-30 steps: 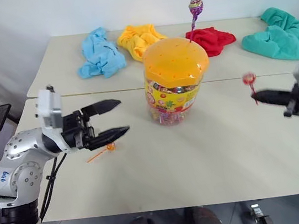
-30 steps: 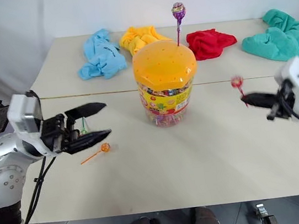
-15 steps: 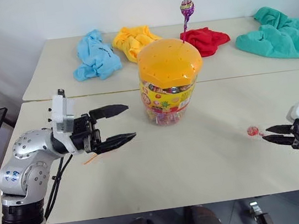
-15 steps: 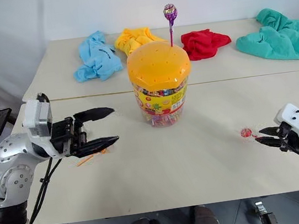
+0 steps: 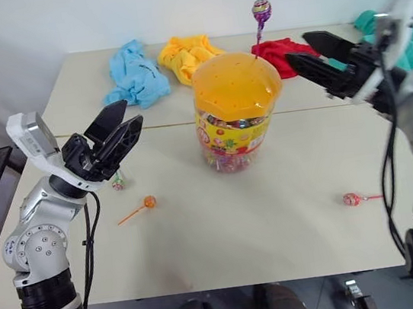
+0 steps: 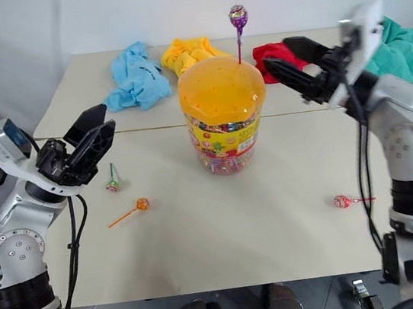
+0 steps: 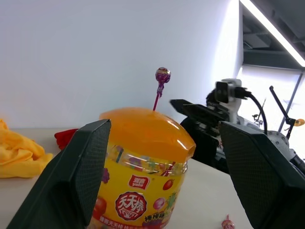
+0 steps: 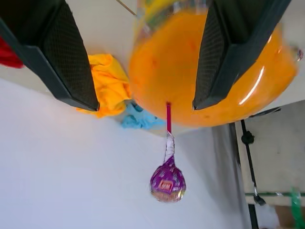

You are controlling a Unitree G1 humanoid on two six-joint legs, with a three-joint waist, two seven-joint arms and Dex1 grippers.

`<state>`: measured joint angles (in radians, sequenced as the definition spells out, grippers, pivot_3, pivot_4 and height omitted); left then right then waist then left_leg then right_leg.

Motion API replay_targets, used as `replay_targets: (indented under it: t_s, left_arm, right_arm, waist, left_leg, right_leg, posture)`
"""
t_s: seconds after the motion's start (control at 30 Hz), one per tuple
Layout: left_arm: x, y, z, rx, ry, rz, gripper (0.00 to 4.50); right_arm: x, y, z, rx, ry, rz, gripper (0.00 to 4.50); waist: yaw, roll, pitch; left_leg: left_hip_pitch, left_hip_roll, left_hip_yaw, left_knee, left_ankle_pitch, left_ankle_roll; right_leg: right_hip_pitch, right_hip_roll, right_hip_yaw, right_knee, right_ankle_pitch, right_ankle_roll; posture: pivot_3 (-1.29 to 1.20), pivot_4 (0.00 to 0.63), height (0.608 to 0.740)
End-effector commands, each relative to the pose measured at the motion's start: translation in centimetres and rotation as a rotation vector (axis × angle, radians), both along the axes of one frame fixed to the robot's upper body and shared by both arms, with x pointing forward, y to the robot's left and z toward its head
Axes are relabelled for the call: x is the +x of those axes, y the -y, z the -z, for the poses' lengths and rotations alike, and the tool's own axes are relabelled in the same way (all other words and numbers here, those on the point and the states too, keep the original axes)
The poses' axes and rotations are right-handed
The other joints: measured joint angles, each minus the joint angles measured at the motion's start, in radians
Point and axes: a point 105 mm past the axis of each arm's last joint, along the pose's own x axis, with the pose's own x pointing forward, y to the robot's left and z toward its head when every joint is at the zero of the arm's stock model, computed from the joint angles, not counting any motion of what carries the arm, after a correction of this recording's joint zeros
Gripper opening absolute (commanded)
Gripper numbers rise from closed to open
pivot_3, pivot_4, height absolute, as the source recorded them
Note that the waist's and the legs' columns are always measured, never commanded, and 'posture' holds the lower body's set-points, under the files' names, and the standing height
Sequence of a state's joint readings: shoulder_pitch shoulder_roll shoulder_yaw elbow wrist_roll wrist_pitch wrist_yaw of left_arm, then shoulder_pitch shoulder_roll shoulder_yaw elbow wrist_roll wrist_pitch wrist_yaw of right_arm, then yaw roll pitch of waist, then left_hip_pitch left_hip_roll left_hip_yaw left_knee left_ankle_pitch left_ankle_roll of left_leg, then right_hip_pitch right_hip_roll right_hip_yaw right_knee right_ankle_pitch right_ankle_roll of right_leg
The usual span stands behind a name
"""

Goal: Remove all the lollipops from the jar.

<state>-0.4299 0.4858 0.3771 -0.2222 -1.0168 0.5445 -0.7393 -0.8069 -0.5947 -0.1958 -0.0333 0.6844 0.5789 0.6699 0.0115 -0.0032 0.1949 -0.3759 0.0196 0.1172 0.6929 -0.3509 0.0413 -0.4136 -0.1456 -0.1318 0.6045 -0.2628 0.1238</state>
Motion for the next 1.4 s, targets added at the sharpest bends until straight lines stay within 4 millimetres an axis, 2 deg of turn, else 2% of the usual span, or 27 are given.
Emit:
replay_targets:
  t_s: [0.03, 0.1, 0.3, 0.33, 0.4, 0.57, 0.63, 0.73, 0.8, 0.83, 0.87, 0.97, 1.03, 1.07, 1.13, 1.2, 1.33, 1.4]
  left_arm:
    - [-0.5, 0.6, -0.7, 0.01, 0.052, 0.008, 3.81]
    - [-0.6, 0.7, -0.6, 0.011, 0.044, 0.012, 3.81]
    - [-1.0, 0.6, -0.3, 0.019, 0.035, 0.013, 3.81]
    - [-1.1, 0.5, -0.4, 0.014, 0.039, 0.013, 3.81]
    - [-1.1, 0.5, -0.6, 0.002, 0.05, 0.011, 3.81]
    - [-1.2, 0.2, -1.6, -0.057, 0.077, 0.02, 3.81]
    - [-1.3, 0.3, -1.6, -0.063, 0.071, 0.031, 3.81]
    - [-1.8, 0.6, -0.7, 0.0, 0.042, 0.086, 3.81]
    - [-2.0, 0.7, -0.1, 0.077, 0.033, 0.108, 3.81]
    - [-2.0, 0.7, 0.0, 0.095, 0.032, 0.112, 3.81]
    - [-2.2, 1.0, 0.5, 0.175, 0.043, 0.128, 3.81]
    - [-2.9, 2.1, 1.9, 0.375, 0.09, 0.175, 3.81]
    - [-3.3, 2.8, 2.8, 0.457, 0.121, 0.21, 3.81]
    - [-3.5, 3.0, 3.2, 0.475, 0.128, 0.225, 3.81]
    - [-3.8, 3.6, 3.8, 0.496, 0.133, 0.261, 3.81]
    - [-4.0, 3.8, 4.3, 0.514, 0.132, 0.284, 3.81]
    - [-3.8, 3.8, 4.9, 0.521, 0.132, 0.283, 3.81]
    - [-3.6, 3.6, 5.1, 0.526, 0.134, 0.278, 3.81]
  right_arm:
    - [0.2, -1.4, -1.6, 0.009, 0.039, -0.02, 3.26]
    - [0.9, -1.9, -1.6, -0.042, 0.05, 0.009, 3.26]
    - [1.6, -2.7, -2.6, -0.004, 0.038, 0.025, 3.26]
    - [1.6, -2.8, -2.7, 0.0, 0.037, 0.013, 2.87]
    - [1.5, -2.9, -2.7, 0.003, 0.036, -0.001, 2.37]
    - [1.1, -2.7, -3.2, 0.022, 0.05, -0.03, 0.55]
    - [0.8, -2.7, -3.5, 0.032, 0.06, -0.05, 0.01]
    - [-1.4, -2.3, -5.7, 0.109, 0.156, -0.181, 0.01]
    - [-2.8, -0.7, -7.1, 0.134, 0.219, -0.212, 0.01]
    - [-3.1, -0.3, -7.4, 0.136, 0.231, -0.214, 0.01]
    - [-2.7, 1.2, -7.3, 0.1, 0.219, -0.155, 0.01]
    - [-1.6, 6.4, -4.8, -0.178, 0.115, 0.089, 0.01]
    - [-1.5, 9.1, -2.2, -0.367, 0.01, 0.187, 0.01]
    - [-1.6, 10.5, -0.6, -0.438, -0.071, 0.222, 0.01]
    - [-1.9, 14.6, 3.3, -0.577, -0.242, 0.381, 0.01]
    - [-2.7, 17.7, 6.6, -0.741, -0.321, 0.472, 0.01]
    - [-4.6, 21.1, 11.7, -0.764, -0.466, 0.513, 0.01]
    - [-5.1, 22.2, 13.3, -0.787, -0.482, 0.543, 0.01]
  waist:
    - [0.001, 0.0, 0.0]
    - [0.001, 0.0, 0.0]
    - [-0.011, 0.0, 0.0]
    - [-0.015, 0.0, 0.0]
    - [-0.017, 0.0, 0.0]
    - [-0.016, 0.0, 0.0]
    - [-0.016, 0.0, 0.0]
    - [-0.015, 0.0, 0.0]
    - [-0.015, 0.0, 0.0]
    - [-0.014, 0.0, 0.0]
    - [-0.013, 0.0, 0.0]
    - [-0.001, 0.001, 0.0]
    - [0.001, 0.0, 0.0]
    - [0.0, 0.0, 0.0]
    - [-0.004, 0.0, 0.0]
    - [-0.009, 0.0, 0.0]
    - [-0.016, 0.003, 0.001]
    - [-0.018, 0.004, 0.001]
  left_leg:
    - [0.0, -0.001, 0.0, 0.0, 0.0, 0.0]
    - [-0.001, -0.002, 0.0, 0.0, 0.0, 0.001]
    - [-0.001, -0.002, 0.0, 0.0, 0.0, 0.001]
    - [-0.001, -0.002, 0.0, 0.0, 0.0, 0.001]
    - [0.0, -0.002, 0.001, 0.0, 0.0, 0.0]
    - [0.0, 0.0, 0.001, 0.0, 0.0, 0.0]
    - [0.0, 0.001, 0.001, 0.0, 0.0, 0.0]
    - [0.0, 0.0, 0.001, 0.0, 0.0, 0.0]
    - [0.0, 0.0, 0.001, 0.0, 0.0, 0.0]
    - [-0.001, 0.0, 0.001, 0.0, 0.0, 0.0]
    - [-0.001, 0.0, 0.001, 0.0, 0.0, 0.001]
    - [-0.001, -0.003, 0.003, 0.0, -0.001, 0.001]
    - [-0.002, -0.003, 0.005, -0.001, -0.002, 0.002]
    - [-0.002, -0.003, 0.005, -0.002, -0.002, 0.003]
    - [-0.001, -0.004, 0.006, -0.003, -0.002, 0.003]
    - [-0.001, -0.004, 0.006, -0.003, -0.002, 0.003]
    - [0.0, -0.003, 0.008, -0.003, -0.001, 0.001]
    - [0.002, -0.003, 0.009, -0.003, 0.0, 0.001]
  right_leg:
    - [0.0, 0.0, 0.0, 0.0, 0.0, 0.0]
    - [0.0, 0.0, 0.0, 0.0, 0.0, 0.0]
    - [0.0, 0.0, -0.001, -0.001, 0.0, 0.0]
    - [0.0, 0.0, -0.001, 0.0, 0.0, 0.0]
    - [0.0, 0.0, -0.001, 0.0, 0.0, 0.0]
    - [0.0, 0.001, 0.0, 0.0, 0.0, 0.0]
    - [0.0, 0.001, 0.0, 0.0, 0.0, 0.0]
    - [0.0, 0.001, 0.0, 0.0, 0.0, 0.0]
    - [0.0, 0.001, -0.001, -0.001, 0.0, 0.0]
    - [-0.001, 0.001, -0.001, -0.001, 0.0, 0.0]
    - [-0.001, 0.001, -0.001, -0.001, 0.0, 0.0]
    - [0.0, 0.001, -0.001, -0.002, 0.0, 0.0]
    - [0.0, 0.0, 0.0, -0.004, 0.0, 0.0]
    - [0.001, 0.0, 0.0, -0.008, 0.0, 0.0]
    - [0.001, 0.0, -0.001, -0.011, 0.0, 0.001]
    - [0.0, 0.0, -0.001, -0.011, 0.001, 0.002]
    - [0.001, 0.001, 0.0, -0.01, 0.001, 0.002]
    - [0.001, 0.001, 0.001, -0.009, 0.001, 0.002]
  posture:
    - [0.0, 0.15, 0.74]
    - [0.0, 0.15, 0.74]
    - [0.0, 0.15, 0.74]
    - [0.0, 0.15, 0.74]
    - [0.0, 0.15, 0.74]
    - [0.0, 0.15, 0.74]
    - [0.0, 0.15, 0.74]
    - [0.0, 0.15, 0.74]
    - [0.0, 0.15, 0.74]
    - [0.0, 0.15, 0.74]
    - [0.0, 0.15, 0.74]
    - [0.0, 0.15, 0.74]
    - [0.0, 0.15, 0.74]
    - [0.0, 0.15, 0.74]
    - [0.0, 0.15, 0.74]
    - [0.0, 0.15, 0.74]
    - [0.0, 0.15, 0.74]
    - [0.0, 0.15, 0.74]
